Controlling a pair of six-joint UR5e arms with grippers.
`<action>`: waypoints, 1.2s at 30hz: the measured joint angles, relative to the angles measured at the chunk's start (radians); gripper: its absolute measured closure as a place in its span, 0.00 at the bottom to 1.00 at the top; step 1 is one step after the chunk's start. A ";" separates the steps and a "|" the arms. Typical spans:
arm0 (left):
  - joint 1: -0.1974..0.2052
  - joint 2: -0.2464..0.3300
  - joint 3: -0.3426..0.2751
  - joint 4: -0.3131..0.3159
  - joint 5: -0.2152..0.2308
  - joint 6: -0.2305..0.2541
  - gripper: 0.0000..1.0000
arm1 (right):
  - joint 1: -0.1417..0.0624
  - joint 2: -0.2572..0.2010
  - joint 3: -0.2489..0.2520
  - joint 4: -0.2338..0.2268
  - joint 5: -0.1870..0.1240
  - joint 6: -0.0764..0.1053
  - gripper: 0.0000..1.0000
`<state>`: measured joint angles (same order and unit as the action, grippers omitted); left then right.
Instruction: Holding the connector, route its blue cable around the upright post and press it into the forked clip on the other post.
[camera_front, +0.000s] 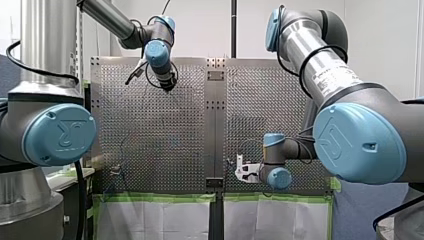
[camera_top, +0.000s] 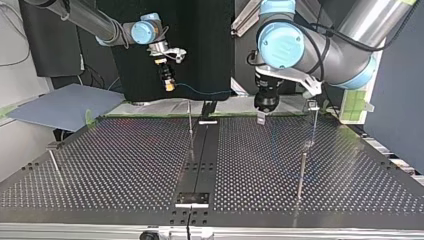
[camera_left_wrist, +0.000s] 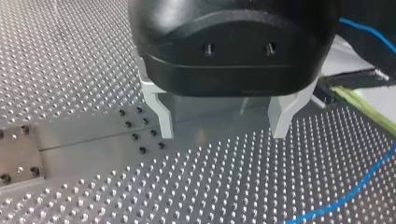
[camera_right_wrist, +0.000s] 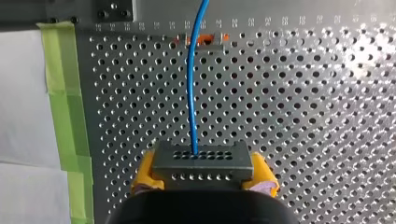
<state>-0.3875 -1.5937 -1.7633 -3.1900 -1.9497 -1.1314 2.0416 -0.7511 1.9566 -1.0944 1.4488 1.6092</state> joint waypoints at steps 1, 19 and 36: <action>0.003 -0.004 0.002 0.007 -0.001 0.007 0.02 | -0.002 0.000 -0.001 -0.001 0.001 0.001 1.00; 0.036 -0.046 0.052 0.150 -0.025 0.149 0.02 | -0.027 0.000 -0.018 0.007 0.001 0.007 1.00; 0.056 -0.091 0.065 0.289 -0.059 0.285 0.02 | -0.071 0.001 -0.017 0.015 -0.004 -0.009 1.00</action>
<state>-0.3317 -1.6846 -1.6982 -2.9008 -2.0088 -0.8460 1.9710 -0.7498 1.9398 -1.0798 1.4446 1.6006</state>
